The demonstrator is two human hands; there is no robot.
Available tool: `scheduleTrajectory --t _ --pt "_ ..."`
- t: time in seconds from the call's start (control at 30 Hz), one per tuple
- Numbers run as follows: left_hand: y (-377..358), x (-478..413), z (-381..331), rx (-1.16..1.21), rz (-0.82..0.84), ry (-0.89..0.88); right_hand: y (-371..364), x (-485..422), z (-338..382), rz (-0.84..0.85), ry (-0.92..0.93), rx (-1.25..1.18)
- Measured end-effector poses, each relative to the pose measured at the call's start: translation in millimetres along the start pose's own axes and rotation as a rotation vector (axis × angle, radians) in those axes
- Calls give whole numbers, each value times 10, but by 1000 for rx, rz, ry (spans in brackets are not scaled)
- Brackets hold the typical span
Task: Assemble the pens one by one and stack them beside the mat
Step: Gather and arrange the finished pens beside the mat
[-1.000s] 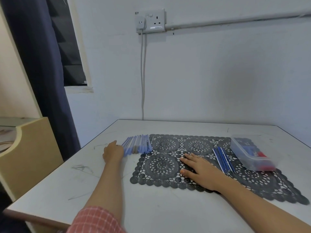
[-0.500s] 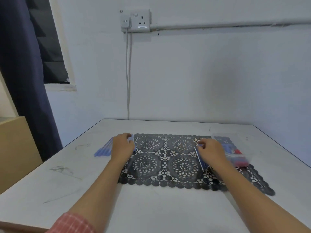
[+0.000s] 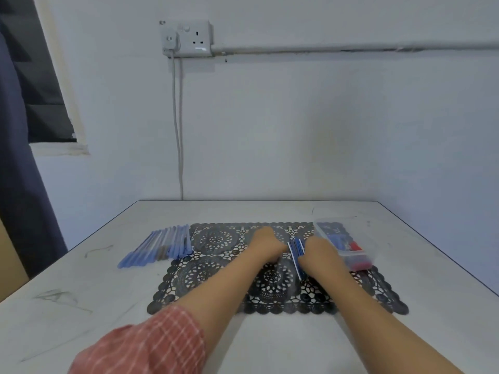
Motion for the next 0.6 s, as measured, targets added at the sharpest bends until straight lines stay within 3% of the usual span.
scheduleTrajectory --t 0.6 --pt "-206 -246 -274 -52 79 128 -221 -208 -114 -7 -19 -127"
Point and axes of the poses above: each hand's wrist, its own x-axis away from the middle knuckle, its own y-axis out of the back of the hand, z = x × y, the point moved 4 cm from there along -x, towards the middle knuckle, and after that the axes turned 2 degrees about y, right-handed, at the moved point
